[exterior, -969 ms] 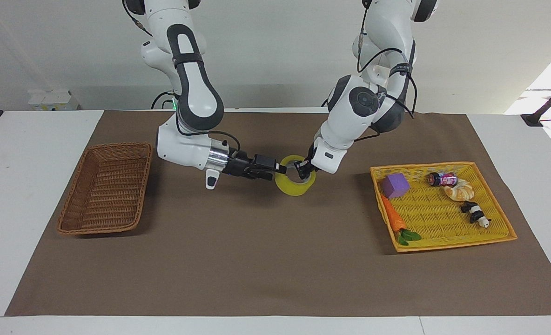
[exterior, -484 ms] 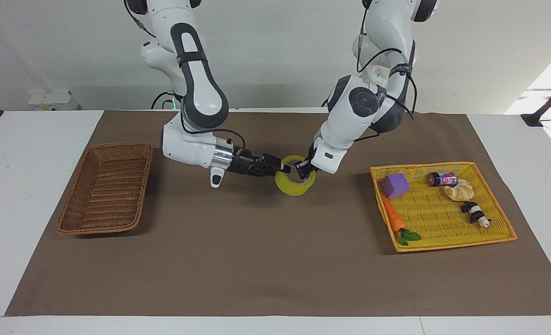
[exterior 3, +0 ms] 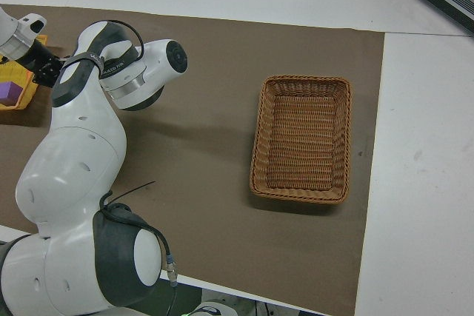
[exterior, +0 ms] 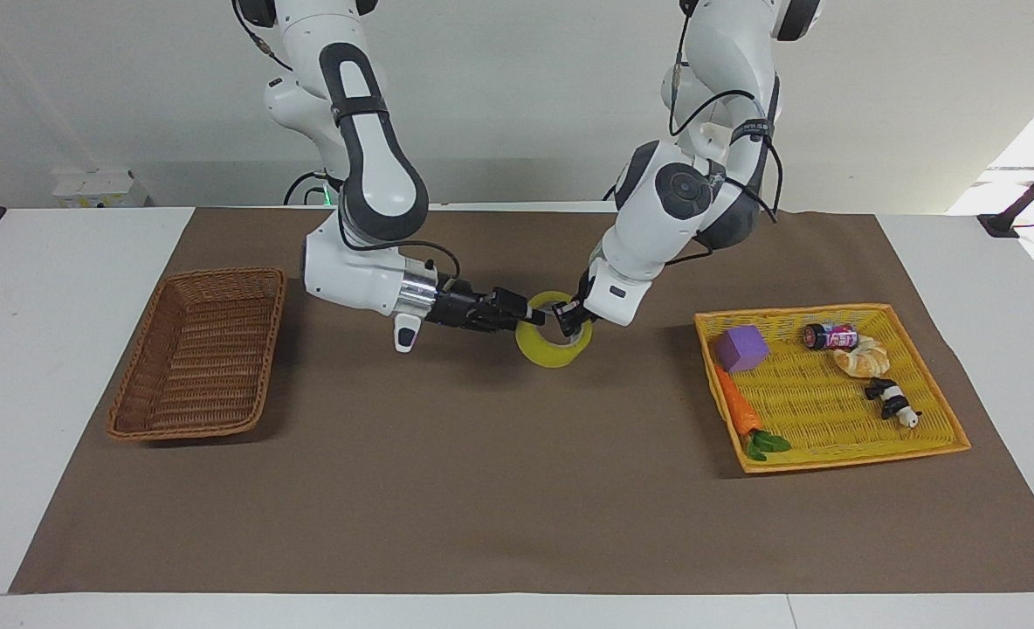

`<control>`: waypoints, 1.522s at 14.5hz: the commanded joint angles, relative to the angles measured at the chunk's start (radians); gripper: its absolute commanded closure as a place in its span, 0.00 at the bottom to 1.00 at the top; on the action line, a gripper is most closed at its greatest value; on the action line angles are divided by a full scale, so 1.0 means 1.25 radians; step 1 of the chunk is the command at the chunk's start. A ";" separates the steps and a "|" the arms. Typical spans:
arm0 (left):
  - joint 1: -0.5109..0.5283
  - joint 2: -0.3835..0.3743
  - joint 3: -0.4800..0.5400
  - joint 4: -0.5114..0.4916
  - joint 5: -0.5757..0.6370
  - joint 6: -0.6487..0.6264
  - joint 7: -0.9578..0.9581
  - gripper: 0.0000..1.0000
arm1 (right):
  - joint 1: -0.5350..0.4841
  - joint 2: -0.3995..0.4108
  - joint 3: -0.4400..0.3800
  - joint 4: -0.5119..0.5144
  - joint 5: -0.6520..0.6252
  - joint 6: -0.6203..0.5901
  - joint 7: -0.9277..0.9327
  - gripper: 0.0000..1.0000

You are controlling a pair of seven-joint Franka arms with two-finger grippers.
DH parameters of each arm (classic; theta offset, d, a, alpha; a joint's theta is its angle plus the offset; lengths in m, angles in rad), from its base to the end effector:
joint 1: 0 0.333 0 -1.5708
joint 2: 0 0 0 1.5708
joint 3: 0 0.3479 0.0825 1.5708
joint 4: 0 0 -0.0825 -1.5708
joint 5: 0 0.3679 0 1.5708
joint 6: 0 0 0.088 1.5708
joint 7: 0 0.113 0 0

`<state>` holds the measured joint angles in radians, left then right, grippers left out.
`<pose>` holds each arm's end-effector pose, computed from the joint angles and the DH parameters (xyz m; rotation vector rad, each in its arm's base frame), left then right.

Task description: Move tape to another basket

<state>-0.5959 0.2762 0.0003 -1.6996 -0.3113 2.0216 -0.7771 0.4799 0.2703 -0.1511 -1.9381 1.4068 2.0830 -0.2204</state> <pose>0.5182 -0.3747 0.4700 2.8516 0.4479 -0.2096 0.5646 0.2571 0.4072 -2.0069 0.3039 0.1665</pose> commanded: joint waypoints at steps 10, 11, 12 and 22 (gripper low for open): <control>0.393 -0.057 0.032 0.125 0.070 -0.196 0.290 0.01 | -0.344 -0.011 -0.006 0.135 -0.347 -0.277 -0.075 1.00; 0.448 -0.059 0.032 0.109 0.070 -0.186 0.355 0.00 | -0.414 -0.010 -0.006 0.150 -0.392 -0.329 -0.118 1.00; 0.493 -0.065 0.032 0.102 0.070 -0.184 0.389 0.00 | -0.477 -0.010 -0.006 0.154 -0.430 -0.366 -0.174 1.00; 0.514 -0.085 0.028 0.102 0.191 -0.219 0.397 0.00 | -0.731 0.044 -0.006 0.145 -0.664 -0.475 -0.535 1.00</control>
<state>0.0879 0.2110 0.0347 -1.5535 -0.1732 1.7818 -0.2775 -0.4220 0.3322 -0.1703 -1.7549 0.6117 1.4917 -0.8568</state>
